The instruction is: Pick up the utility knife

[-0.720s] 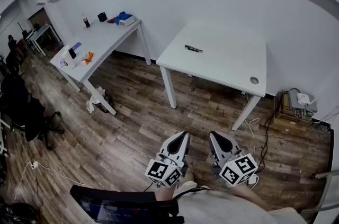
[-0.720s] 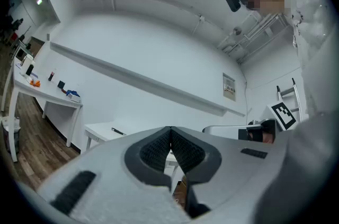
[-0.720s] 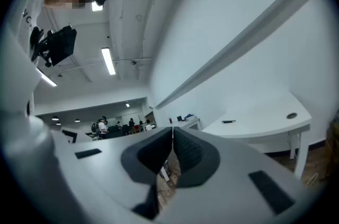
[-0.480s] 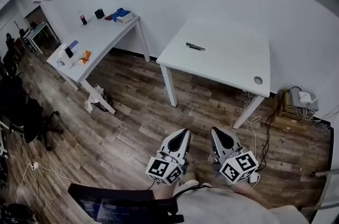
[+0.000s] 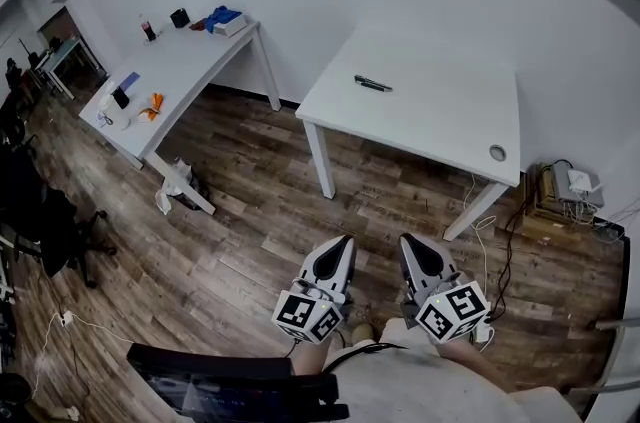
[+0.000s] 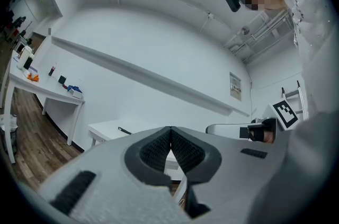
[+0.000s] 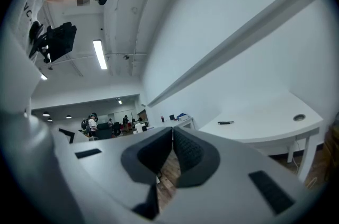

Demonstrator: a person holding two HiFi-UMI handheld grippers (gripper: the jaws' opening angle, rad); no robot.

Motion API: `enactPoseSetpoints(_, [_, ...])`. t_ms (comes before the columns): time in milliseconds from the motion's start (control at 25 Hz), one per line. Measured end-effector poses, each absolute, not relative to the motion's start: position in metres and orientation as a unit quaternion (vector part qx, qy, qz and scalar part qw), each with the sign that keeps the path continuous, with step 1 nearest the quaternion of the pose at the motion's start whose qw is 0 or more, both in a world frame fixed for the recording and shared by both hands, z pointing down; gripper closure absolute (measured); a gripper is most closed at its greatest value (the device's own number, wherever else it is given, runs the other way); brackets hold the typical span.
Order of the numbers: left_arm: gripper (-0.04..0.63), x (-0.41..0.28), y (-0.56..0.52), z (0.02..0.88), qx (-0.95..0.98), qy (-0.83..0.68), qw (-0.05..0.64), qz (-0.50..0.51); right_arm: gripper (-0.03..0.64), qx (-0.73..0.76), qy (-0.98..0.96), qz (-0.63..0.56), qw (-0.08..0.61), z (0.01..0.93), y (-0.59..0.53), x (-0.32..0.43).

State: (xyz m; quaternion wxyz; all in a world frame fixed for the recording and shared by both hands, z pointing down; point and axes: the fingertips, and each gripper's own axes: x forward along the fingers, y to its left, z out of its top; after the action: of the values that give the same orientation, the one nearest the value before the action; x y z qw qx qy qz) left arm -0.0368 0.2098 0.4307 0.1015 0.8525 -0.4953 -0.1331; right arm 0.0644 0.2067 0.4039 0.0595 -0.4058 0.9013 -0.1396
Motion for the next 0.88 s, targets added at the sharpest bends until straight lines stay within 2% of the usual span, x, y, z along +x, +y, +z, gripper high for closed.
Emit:
enactPoseSetpoints(440, [0.588,-0.056,0.146,0.440,0.846,-0.506,0.107,-0.132,0.609,-0.396,0.905,-0.147,0.048,0.415,0.136,0.044])
enactPoseSetpoints(880, [0.588,-0.064,0.035,0.429,0.840,-0.518,0.099,-0.128,0.609,-0.373,0.915,-0.147,0.050,0.415,0.022,0.033])
